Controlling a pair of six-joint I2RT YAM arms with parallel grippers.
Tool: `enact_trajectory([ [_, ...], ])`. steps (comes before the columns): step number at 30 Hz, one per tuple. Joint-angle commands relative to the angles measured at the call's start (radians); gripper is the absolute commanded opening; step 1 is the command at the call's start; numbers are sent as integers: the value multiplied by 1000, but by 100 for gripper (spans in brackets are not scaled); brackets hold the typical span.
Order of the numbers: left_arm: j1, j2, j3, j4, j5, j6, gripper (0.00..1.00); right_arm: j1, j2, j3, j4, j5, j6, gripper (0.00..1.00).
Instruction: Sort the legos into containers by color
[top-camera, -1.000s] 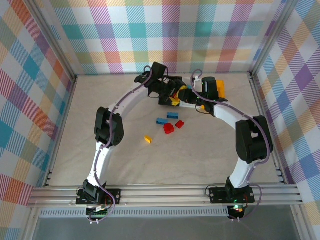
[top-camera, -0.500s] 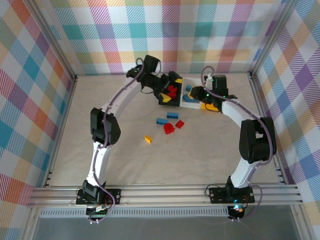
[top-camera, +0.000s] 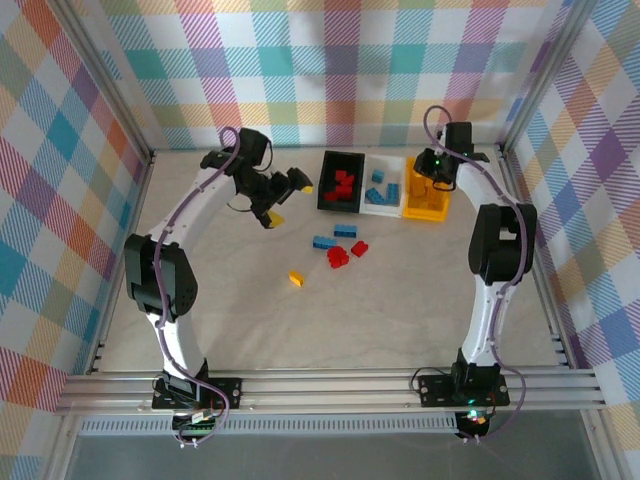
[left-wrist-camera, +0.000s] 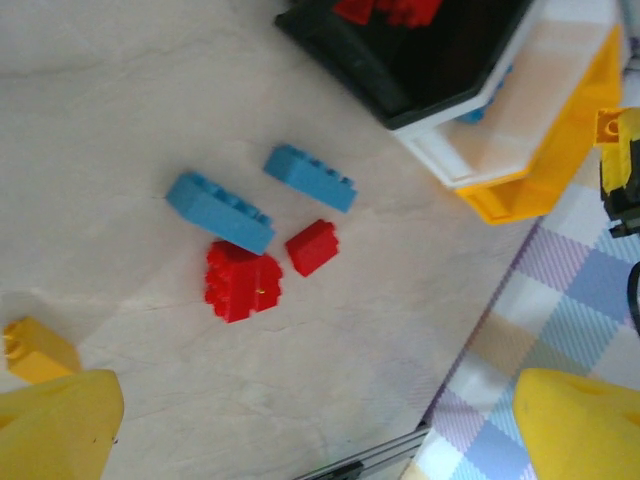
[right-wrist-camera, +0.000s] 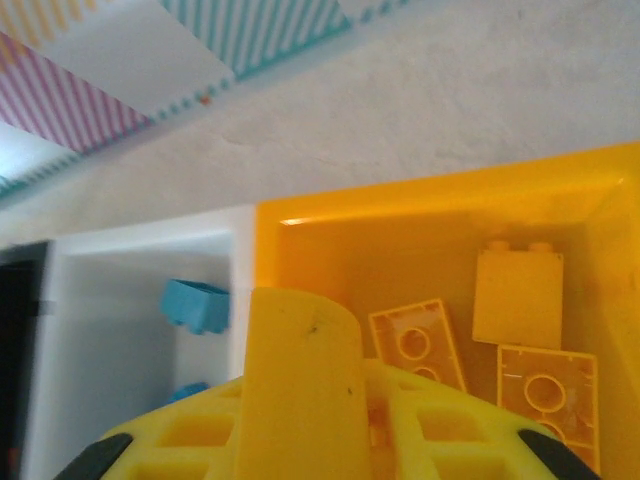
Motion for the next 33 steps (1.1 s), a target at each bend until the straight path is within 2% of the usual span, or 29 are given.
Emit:
enact_trajectory([
  [1,35,-61,-27,-39,-32,62,100,3,39,82,-93,18,-54,25],
  [3,46,-69,-39,-41,-33,68,100,2,43,89,-107,34,-72,31],
  [6,59,-76,-63,-31,-31,68,100,1,9,57,-100,60,-95,53],
  [11,69,-63,-81,-15,-29,78,100,25,-141,-73,-38,4,-180,56],
  [13,73,-54,-83,-16,-36,92,100,56,-218,-124,-39,-74,-244,56],
  [15,79,-52,-89,-20,-60,109,100,111,-286,-173,-59,-215,-327,56],
  [19,118,-89,-185,-3,-145,96,100,299,-406,-319,-140,-459,-504,58],
  [22,180,-151,-348,86,-143,11,100,448,-448,-438,-149,-520,-565,59],
  [26,233,-219,-504,171,-117,-35,100,629,-434,-522,-95,-479,-649,64],
  [33,243,-264,-532,106,-161,44,100,778,-304,-499,-10,-325,-625,68],
])
